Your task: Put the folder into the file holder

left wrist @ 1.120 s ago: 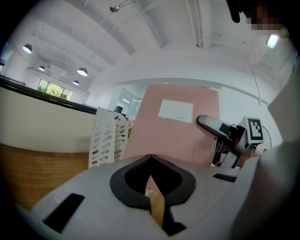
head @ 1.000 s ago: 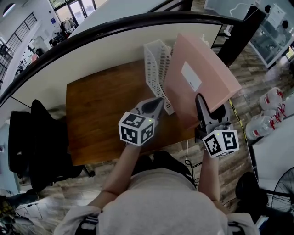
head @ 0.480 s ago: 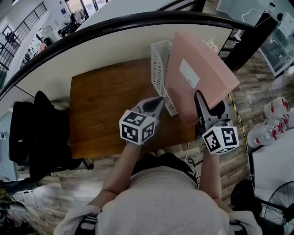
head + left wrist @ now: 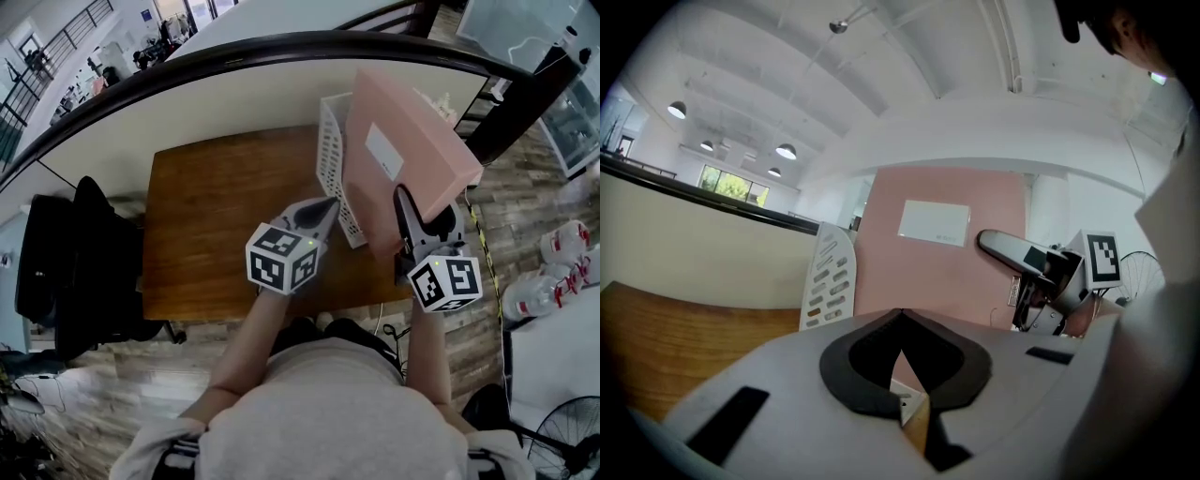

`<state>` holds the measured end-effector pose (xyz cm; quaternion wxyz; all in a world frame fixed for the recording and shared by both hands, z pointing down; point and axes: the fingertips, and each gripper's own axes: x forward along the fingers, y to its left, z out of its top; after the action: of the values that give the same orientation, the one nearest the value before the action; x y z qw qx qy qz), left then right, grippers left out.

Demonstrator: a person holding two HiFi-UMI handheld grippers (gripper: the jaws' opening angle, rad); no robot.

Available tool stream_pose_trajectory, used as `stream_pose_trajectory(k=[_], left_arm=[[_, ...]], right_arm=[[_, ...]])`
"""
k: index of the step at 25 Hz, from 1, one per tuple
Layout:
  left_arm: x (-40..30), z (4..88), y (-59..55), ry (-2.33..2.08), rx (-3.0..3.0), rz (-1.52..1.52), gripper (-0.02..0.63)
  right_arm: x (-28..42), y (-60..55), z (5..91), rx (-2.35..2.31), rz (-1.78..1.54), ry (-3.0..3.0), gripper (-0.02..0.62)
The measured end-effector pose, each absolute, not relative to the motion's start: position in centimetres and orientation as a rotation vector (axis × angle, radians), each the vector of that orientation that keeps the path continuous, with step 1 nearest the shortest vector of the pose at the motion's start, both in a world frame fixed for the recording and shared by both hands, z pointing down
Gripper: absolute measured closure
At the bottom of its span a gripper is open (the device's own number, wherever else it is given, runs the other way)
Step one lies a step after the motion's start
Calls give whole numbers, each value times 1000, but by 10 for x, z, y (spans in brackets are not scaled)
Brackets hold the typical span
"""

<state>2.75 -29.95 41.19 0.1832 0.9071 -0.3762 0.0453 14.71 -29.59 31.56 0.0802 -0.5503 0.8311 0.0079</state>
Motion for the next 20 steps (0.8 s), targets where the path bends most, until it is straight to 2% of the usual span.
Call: stream_pose_trajectory(k=[20], left_arm=[[19,415,-329,-1149,2519,125,594]], right_arm=[[126,-339,321,-1601,66,2512,304]])
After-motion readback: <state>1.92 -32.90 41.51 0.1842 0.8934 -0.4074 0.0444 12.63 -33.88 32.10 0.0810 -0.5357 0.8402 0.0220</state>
